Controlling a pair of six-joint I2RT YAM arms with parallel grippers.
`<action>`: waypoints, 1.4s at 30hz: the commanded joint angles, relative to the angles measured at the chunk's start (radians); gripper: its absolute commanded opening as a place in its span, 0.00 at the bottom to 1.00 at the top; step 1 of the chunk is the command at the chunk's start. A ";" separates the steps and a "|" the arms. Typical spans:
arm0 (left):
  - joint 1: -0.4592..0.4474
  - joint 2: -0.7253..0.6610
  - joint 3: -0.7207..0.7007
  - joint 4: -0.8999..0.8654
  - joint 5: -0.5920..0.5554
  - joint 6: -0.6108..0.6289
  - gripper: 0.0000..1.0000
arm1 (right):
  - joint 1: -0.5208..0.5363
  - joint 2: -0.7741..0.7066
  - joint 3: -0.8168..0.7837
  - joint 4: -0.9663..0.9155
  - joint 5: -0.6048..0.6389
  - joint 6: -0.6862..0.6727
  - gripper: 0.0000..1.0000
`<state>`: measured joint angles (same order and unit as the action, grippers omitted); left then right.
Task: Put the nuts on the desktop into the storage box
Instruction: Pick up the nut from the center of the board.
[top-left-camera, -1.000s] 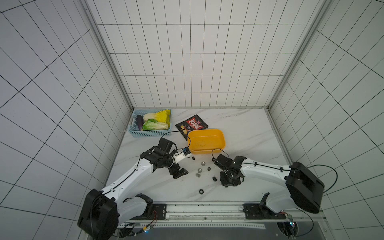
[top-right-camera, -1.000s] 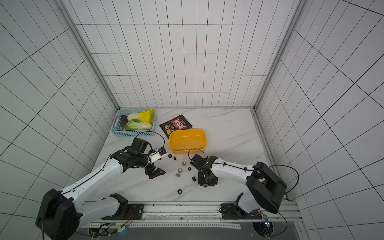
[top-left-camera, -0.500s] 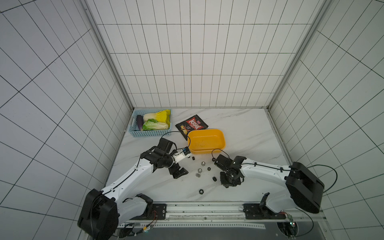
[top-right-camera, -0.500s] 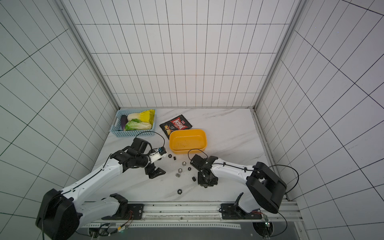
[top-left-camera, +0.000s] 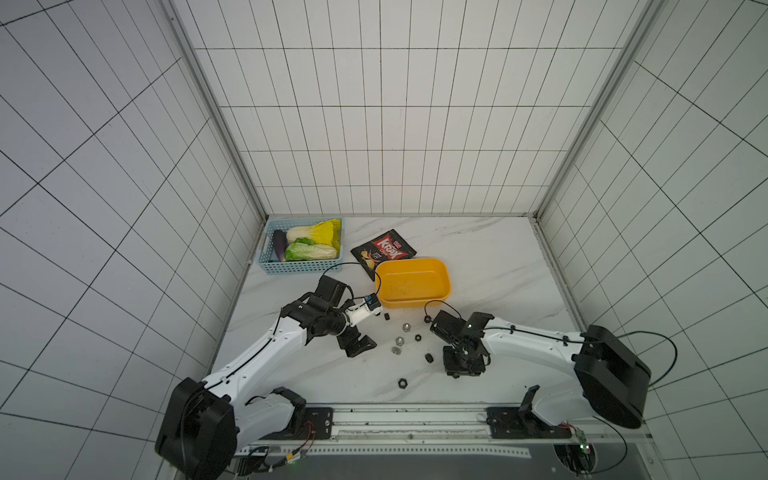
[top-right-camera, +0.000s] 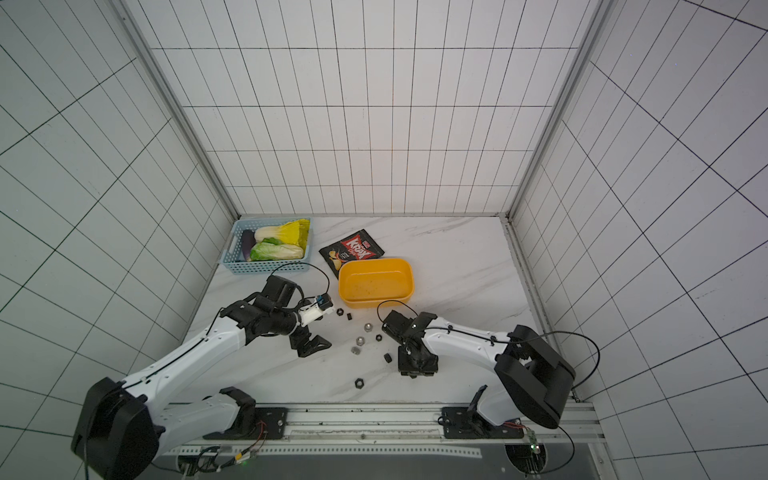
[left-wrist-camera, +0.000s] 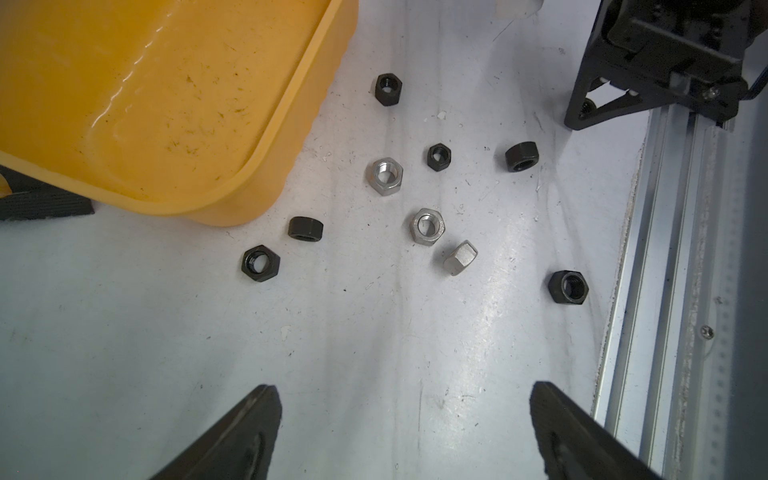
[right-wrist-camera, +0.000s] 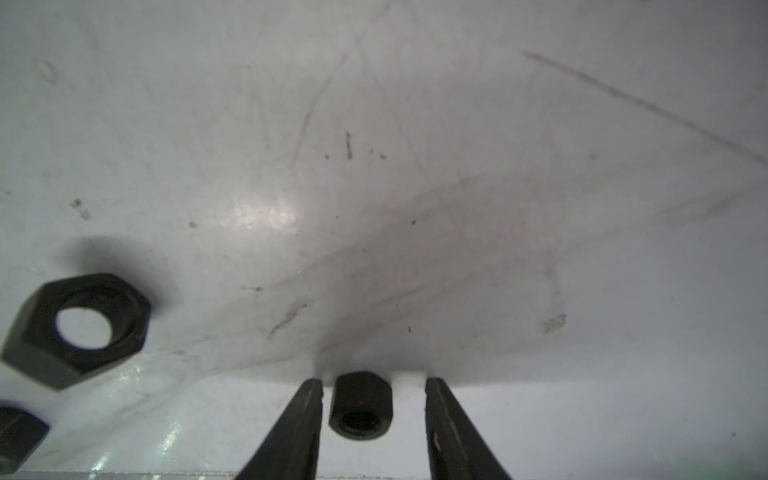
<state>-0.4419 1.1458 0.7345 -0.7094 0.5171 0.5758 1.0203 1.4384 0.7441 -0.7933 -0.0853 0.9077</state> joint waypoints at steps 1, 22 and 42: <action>0.003 -0.002 -0.010 0.019 0.007 0.001 0.97 | 0.011 -0.019 -0.020 -0.017 0.007 0.014 0.42; 0.004 -0.006 -0.013 0.015 0.002 0.003 0.97 | 0.012 0.002 -0.046 0.020 0.004 0.037 0.25; 0.008 -0.001 0.037 -0.015 -0.006 0.013 0.97 | -0.032 -0.032 0.336 -0.237 0.190 -0.174 0.20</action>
<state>-0.4408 1.1458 0.7368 -0.7216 0.5163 0.5808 1.0080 1.3880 0.9993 -0.9718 0.0570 0.7998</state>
